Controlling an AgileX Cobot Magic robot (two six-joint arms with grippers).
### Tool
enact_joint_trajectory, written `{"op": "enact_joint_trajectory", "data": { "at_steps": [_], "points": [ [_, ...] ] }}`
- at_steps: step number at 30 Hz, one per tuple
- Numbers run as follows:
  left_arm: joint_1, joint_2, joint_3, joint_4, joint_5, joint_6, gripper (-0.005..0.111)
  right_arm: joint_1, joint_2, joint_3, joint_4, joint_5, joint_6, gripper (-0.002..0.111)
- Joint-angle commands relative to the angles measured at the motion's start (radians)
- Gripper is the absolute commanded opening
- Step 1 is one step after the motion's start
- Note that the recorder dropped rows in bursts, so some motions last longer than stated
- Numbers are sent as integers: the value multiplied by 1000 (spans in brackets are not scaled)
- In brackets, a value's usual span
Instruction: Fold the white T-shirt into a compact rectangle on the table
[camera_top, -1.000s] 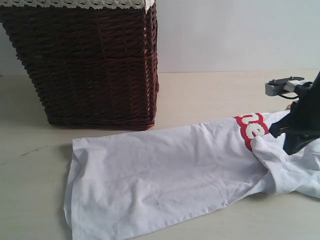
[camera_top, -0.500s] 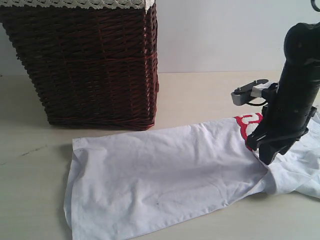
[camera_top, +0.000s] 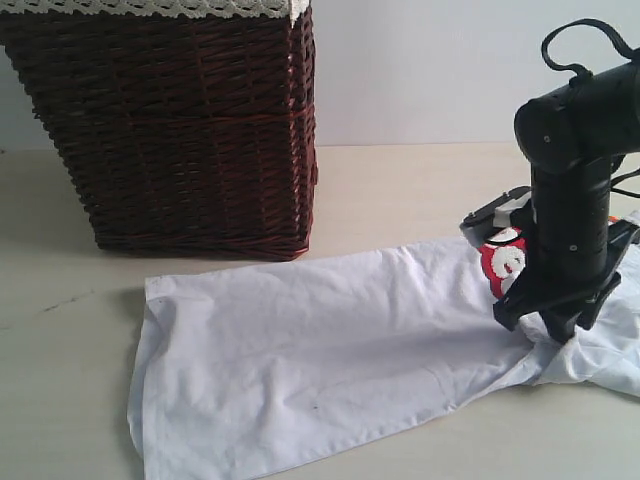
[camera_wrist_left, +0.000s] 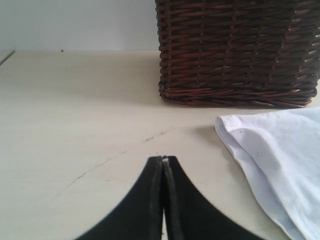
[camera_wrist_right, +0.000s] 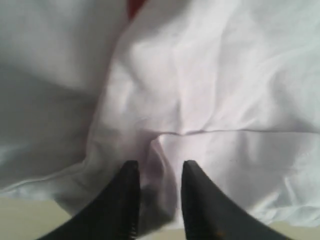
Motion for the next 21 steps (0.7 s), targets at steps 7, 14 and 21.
{"op": "enact_joint_trajectory", "data": {
  "at_steps": [7, 14, 21],
  "points": [
    [3, -5, 1, 1, -12, -1, 0, 22, -3, -1, -60, -3, 52, 0],
    [3, -5, 1, 1, -12, -1, 0, 145, -30, -39, -277, 6, 202, 0],
    [3, -5, 1, 1, -12, -1, 0, 250, -35, -60, -506, 38, 343, 0]
  ]
}}
